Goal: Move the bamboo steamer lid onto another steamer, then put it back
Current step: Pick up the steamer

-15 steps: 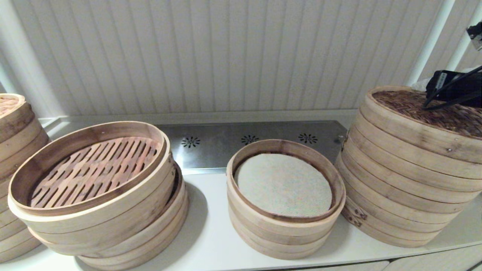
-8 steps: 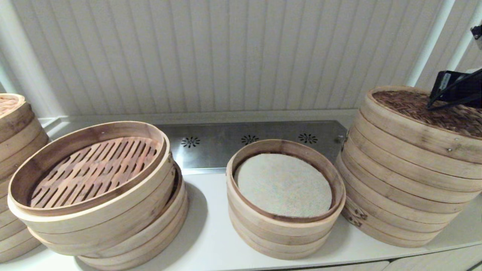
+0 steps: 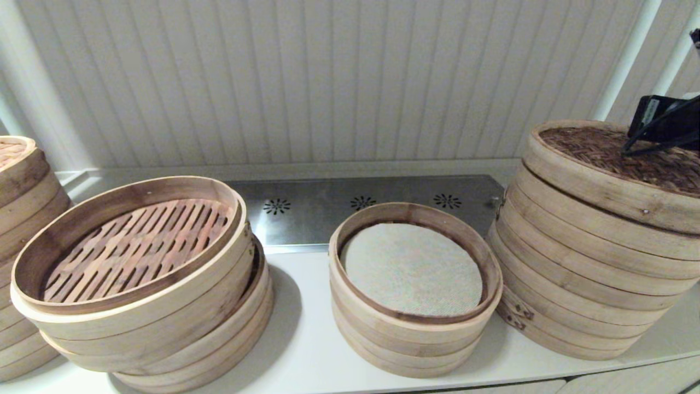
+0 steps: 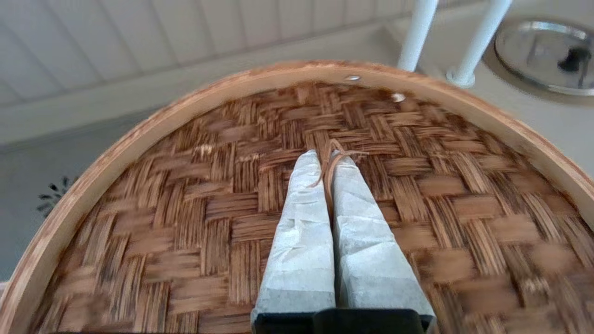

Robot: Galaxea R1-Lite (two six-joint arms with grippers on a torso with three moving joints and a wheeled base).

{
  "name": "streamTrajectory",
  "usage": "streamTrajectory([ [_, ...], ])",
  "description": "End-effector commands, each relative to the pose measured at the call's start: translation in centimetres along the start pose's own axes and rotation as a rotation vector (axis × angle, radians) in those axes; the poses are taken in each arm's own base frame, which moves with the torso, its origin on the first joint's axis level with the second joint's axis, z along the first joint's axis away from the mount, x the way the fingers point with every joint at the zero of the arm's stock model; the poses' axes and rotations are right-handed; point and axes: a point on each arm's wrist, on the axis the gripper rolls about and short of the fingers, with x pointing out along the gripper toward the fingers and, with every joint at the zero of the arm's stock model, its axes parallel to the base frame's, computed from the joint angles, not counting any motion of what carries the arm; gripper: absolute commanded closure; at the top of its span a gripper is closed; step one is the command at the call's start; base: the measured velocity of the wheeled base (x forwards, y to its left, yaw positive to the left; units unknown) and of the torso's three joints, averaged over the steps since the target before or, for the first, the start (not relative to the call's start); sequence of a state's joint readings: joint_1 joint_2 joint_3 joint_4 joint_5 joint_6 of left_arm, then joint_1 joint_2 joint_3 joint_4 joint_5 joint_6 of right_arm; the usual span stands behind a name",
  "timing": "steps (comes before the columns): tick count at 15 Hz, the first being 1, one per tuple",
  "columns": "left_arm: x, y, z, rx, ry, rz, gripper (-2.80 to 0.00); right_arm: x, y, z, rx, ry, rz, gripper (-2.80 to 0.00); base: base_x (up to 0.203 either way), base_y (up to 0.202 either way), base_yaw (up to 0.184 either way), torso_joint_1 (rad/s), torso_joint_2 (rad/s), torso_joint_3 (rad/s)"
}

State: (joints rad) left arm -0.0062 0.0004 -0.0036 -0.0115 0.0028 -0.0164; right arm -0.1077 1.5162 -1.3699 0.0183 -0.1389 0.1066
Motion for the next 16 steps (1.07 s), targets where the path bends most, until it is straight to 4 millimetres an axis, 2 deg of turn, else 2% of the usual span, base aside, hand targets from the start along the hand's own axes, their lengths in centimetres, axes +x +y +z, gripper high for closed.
streamTrajectory([
  [1, 0.0, 0.0, 0.0, 0.000, -0.001, 0.000, 0.00, -0.4, 0.0, 0.7, 0.005, -0.028, 0.001, 0.00, 0.000, 0.000, 0.000, 0.000, 0.00, 0.000],
  [8, 0.0, 0.0, 0.0, 0.000, 0.001, 0.000, 0.00, -0.1, 0.0, 0.1, 0.000, -0.003, 0.000, 0.00, 0.000, 0.000, 0.000, 0.000, 0.00, 0.000],
  [16, 0.0, 0.0, 0.0, 0.000, -0.002, 0.000, 0.00, -1.5, 0.5, 1.6, 0.009, -0.012, 0.026, 0.00, 0.000, 0.000, 0.000, 0.000, 0.00, 0.000],
])
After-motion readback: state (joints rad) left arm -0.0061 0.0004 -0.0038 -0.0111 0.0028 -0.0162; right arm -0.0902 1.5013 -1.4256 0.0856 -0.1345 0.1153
